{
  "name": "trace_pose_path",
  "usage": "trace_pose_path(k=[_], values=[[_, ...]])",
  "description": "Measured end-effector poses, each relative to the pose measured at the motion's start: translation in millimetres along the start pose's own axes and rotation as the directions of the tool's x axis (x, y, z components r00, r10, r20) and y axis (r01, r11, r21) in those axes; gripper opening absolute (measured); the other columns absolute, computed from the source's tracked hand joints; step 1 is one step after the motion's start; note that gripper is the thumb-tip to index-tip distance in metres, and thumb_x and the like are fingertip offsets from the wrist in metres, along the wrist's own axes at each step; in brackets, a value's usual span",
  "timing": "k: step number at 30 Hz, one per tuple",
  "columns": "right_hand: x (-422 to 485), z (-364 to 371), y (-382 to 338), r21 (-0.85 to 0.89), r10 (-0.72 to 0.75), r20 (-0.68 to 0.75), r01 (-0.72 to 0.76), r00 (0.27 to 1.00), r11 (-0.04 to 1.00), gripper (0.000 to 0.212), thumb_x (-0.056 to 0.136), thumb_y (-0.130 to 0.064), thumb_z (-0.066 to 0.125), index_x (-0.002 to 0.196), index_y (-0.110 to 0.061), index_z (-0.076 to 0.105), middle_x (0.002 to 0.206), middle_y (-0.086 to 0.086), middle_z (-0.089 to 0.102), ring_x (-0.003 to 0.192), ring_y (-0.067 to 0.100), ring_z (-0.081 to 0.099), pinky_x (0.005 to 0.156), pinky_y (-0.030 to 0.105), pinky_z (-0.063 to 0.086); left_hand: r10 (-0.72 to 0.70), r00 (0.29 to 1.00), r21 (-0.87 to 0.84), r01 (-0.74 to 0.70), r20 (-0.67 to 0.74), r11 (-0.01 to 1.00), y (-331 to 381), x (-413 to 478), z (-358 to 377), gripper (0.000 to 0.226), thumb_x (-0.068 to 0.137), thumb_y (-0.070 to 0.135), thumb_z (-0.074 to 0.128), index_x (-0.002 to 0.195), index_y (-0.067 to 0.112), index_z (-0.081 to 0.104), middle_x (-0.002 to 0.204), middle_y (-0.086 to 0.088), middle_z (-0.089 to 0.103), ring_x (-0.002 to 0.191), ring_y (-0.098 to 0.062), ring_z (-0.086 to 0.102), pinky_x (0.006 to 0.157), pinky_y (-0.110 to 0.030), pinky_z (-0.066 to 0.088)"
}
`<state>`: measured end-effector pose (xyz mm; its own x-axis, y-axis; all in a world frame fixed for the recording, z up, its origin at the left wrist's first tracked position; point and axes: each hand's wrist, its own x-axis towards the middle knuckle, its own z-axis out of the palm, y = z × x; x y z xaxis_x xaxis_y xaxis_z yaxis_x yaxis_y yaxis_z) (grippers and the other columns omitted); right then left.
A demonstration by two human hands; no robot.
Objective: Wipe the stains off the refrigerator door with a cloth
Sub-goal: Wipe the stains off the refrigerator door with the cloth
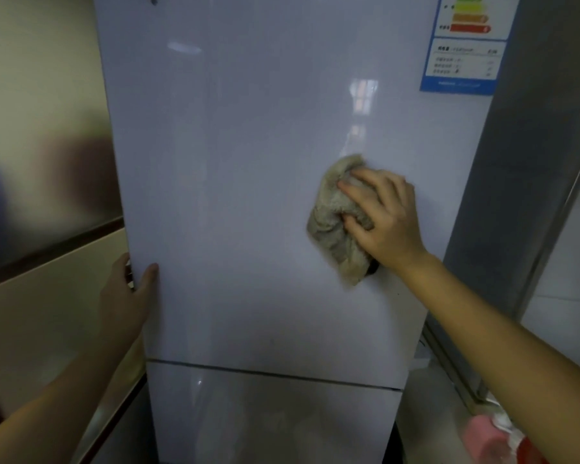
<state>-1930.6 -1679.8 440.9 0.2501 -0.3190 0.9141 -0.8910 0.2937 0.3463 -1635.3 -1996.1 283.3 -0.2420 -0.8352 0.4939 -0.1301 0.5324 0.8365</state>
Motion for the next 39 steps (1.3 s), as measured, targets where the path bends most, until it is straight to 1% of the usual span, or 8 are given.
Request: trace_pose_path(k=[7,10,14,21,25,30,35,39], values=[[-126.6,35.4,-48.3,0.089,-0.342,0.21,0.33,0.916,0.94,0.038,0.096,-0.023,0.066,0.133,-0.022,0.065,0.135,0.008,0.064,0.118,0.03,0.056,0.092,0.042,0.045,-0.013,1.0,0.009,0.013,-0.015,1.0,-0.9,0.3,-2.0,0.065,0.095,0.06,0.056,0.147,0.023,0.044,0.141,-0.01,0.061,0.123,-0.033,0.062,0.103,-0.054,0.052],[-161.0,39.0,-60.5,0.174,-0.408,0.293,0.371,0.865,0.912,0.033,0.104,-0.02,0.052,0.134,-0.021,0.064,0.139,0.007,0.061,0.119,0.029,0.058,0.095,0.041,0.045,-0.027,0.999,0.0,0.027,-0.034,1.0,1.4,-0.3,-2.5,0.065,0.093,0.061,0.057,0.145,0.023,0.046,0.138,-0.009,0.063,0.12,-0.032,0.063,0.101,-0.053,0.053],[-146.1,33.8,-60.7,0.149,-0.336,0.253,0.307,0.907,0.94,0.03,0.1,-0.023,0.058,0.128,-0.019,0.069,0.132,0.011,0.065,0.114,0.031,0.06,0.091,0.042,0.048,-0.034,0.999,0.003,0.034,-0.034,0.999,3.9,-2.3,-2.3,0.063,0.094,0.059,0.058,0.145,0.025,0.045,0.138,-0.007,0.063,0.12,-0.029,0.063,0.101,-0.048,0.053],[-99.2,33.8,-69.9,0.075,-0.012,0.149,0.001,0.989,0.997,0.04,0.092,-0.023,0.071,0.131,-0.016,0.068,0.134,0.012,0.06,0.117,0.034,0.054,0.094,0.045,0.045,-0.008,0.999,0.015,0.009,-0.038,1.0,-0.5,-1.3,-4.5,0.06,0.096,0.053,0.059,0.147,0.025,0.046,0.137,-0.004,0.063,0.118,-0.024,0.062,0.101,-0.043,0.051],[-127.1,49.6,-95.9,0.091,-0.048,0.195,0.03,0.98,0.995,0.042,0.091,-0.023,0.073,0.132,-0.018,0.067,0.137,0.009,0.057,0.119,0.033,0.053,0.093,0.045,0.046,0.022,0.999,0.006,-0.021,-0.029,1.0,-9.3,-3.1,-5.3,0.058,0.097,0.049,0.061,0.148,0.025,0.045,0.137,-0.001,0.062,0.112,-0.013,0.058,0.098,-0.036,0.049],[-177.6,71.8,-134.6,0.104,-0.048,0.211,0.026,0.976,0.994,0.047,0.088,-0.022,0.075,0.134,-0.02,0.064,0.138,0.007,0.054,0.119,0.032,0.052,0.094,0.046,0.046,-0.002,1.0,-0.057,0.003,0.026,0.998,-41.7,-20.5,2.7,0.057,0.099,0.047,0.059,0.148,0.022,0.044,0.138,-0.002,0.06,0.115,-0.017,0.059,0.098,-0.041,0.053],[-227.5,103.0,-176.3,0.122,-0.069,0.215,0.044,0.974,0.992,0.046,0.091,-0.026,0.072,0.135,-0.021,0.062,0.138,0.007,0.054,0.118,0.031,0.054,0.093,0.045,0.047,-0.011,0.997,-0.158,0.024,0.077,0.987,-84.9,-45.4,11.1,0.049,0.101,0.041,0.058,0.144,0.022,0.048,0.117,0.009,0.064,0.098,-0.004,0.064,0.085,-0.031,0.054],[-263.1,123.7,-215.2,0.156,-0.14,0.239,0.104,0.961,0.982,0.049,0.09,-0.02,0.074,0.136,-0.022,0.059,0.137,0.006,0.054,0.115,0.03,0.055,0.088,0.042,0.047,-0.013,0.995,-0.175,0.031,0.104,0.984,-108.3,-51.6,10.0,0.04,0.101,0.035,0.06,0.137,0.019,0.057,0.1,0.02,0.064,0.078,0.018,0.063,0.062,-0.006,0.05]])
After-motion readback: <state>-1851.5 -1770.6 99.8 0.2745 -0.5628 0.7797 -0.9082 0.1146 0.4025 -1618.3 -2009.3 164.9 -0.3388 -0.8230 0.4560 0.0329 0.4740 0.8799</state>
